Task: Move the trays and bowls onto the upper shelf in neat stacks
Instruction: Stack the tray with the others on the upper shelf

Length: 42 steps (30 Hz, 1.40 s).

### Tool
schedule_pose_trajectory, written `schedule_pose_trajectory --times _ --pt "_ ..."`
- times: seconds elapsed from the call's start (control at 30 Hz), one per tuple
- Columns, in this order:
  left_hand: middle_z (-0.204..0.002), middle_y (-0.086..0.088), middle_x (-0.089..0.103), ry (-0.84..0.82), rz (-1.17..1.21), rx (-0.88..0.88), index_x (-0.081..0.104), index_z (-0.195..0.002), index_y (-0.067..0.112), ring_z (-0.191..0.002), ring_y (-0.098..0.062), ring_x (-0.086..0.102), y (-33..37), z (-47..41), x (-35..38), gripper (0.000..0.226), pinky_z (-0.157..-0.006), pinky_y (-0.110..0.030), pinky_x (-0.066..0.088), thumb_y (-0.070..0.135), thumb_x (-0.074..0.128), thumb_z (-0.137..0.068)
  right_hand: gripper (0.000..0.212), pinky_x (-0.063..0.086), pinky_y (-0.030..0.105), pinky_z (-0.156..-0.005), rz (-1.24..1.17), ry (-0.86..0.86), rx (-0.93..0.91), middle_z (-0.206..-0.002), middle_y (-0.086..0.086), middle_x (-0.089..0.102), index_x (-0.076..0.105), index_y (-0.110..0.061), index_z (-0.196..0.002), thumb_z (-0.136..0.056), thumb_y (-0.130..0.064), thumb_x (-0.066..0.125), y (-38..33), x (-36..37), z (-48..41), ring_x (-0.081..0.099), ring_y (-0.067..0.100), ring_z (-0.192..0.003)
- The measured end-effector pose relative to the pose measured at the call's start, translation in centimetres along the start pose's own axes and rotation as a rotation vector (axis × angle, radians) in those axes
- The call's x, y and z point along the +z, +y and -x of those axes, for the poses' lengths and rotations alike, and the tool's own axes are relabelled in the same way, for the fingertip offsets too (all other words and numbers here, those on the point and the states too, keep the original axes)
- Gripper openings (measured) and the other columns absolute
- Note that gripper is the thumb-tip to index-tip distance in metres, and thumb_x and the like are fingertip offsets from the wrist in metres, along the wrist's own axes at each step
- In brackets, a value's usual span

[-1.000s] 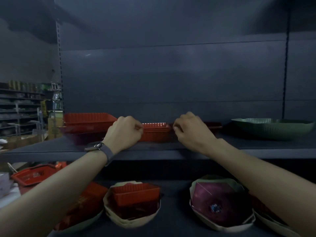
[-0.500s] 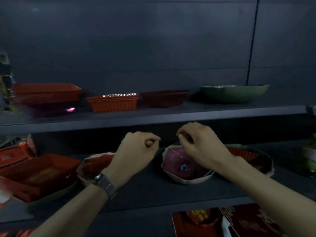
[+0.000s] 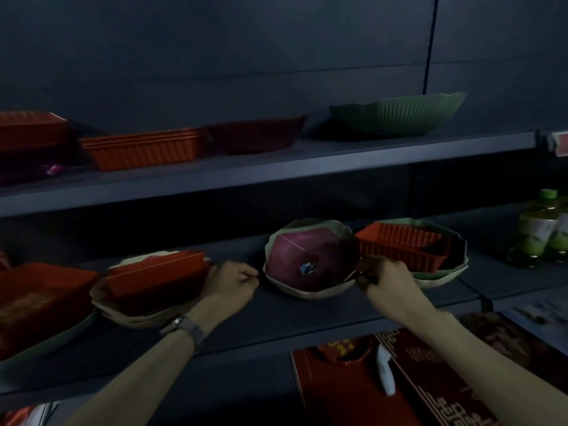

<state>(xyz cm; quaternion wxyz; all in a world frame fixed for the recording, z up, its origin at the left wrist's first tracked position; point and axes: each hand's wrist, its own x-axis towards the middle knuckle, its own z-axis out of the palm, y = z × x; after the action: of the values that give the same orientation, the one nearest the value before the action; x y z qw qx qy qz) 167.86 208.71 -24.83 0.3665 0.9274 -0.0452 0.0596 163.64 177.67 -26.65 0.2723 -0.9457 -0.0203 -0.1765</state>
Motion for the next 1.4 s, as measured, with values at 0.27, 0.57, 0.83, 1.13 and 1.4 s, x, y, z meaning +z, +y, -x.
schedule_pose_trajectory --times 0.27,0.57,0.83,1.13,1.4 --pt "-0.072 -0.005 0.077 0.041 -0.095 -0.057 0.081 -0.079 0.016 -0.07 -0.025 0.075 -0.6 -6.7 2.9 0.02 -0.073 -0.045 0.065 0.021 0.064 -0.09 0.02 0.053 0.037 -0.075 0.102 -0.032 0.024 -0.108 0.012 0.077 0.076 -0.014 -0.108 -0.091 -0.016 0.066 0.8 2.8 -5.1 0.071 0.038 -0.1" --pt "-0.064 -0.006 0.07 -0.006 -0.2 -0.135 0.072 -0.067 0.011 -0.062 -0.024 0.072 -1.3 -11.9 6.0 0.041 -0.071 -0.039 0.065 0.044 0.075 -0.091 0.036 0.054 0.038 -0.079 0.172 -0.255 0.066 -0.112 0.014 0.07 0.07 -0.019 -0.11 -0.085 -0.043 0.058 0.8 6.6 -7.6 0.069 0.039 -0.1" --pt "-0.093 -0.012 0.074 -0.011 -0.318 -0.151 0.074 -0.09 0.013 -0.09 -0.03 0.073 -2.2 -13.7 7.4 0.041 -0.077 -0.044 0.064 0.053 0.081 -0.08 0.042 0.053 0.041 -0.098 0.239 -0.313 0.065 -0.13 0.013 0.059 0.066 -0.027 -0.128 -0.092 -0.048 0.058 1.2 7.6 -7.4 0.06 0.038 -0.12" --pt "-0.077 -0.01 0.072 -0.019 -0.217 -0.087 0.069 -0.072 0.008 -0.073 -0.03 0.071 -2.1 -13.3 7.0 0.02 -0.068 -0.038 0.062 0.022 0.065 -0.085 0.039 0.046 0.038 -0.103 0.211 -0.286 0.025 -0.132 0.013 0.06 0.067 -0.028 -0.134 -0.1 -0.043 0.057 1.1 7.4 -6.5 0.054 0.034 -0.129" --pt "-0.055 -0.005 0.072 0.055 -0.08 -0.1 0.073 -0.064 0.003 -0.045 -0.011 0.068 -2.3 -11.8 5.9 0.034 -0.05 -0.022 0.056 0.006 0.056 -0.094 0.032 0.045 0.037 -0.099 0.185 -0.261 -0.03 -0.131 0.012 0.059 0.069 -0.027 -0.127 -0.099 -0.035 0.057 0.4 7.4 -6.1 0.052 0.035 -0.127"
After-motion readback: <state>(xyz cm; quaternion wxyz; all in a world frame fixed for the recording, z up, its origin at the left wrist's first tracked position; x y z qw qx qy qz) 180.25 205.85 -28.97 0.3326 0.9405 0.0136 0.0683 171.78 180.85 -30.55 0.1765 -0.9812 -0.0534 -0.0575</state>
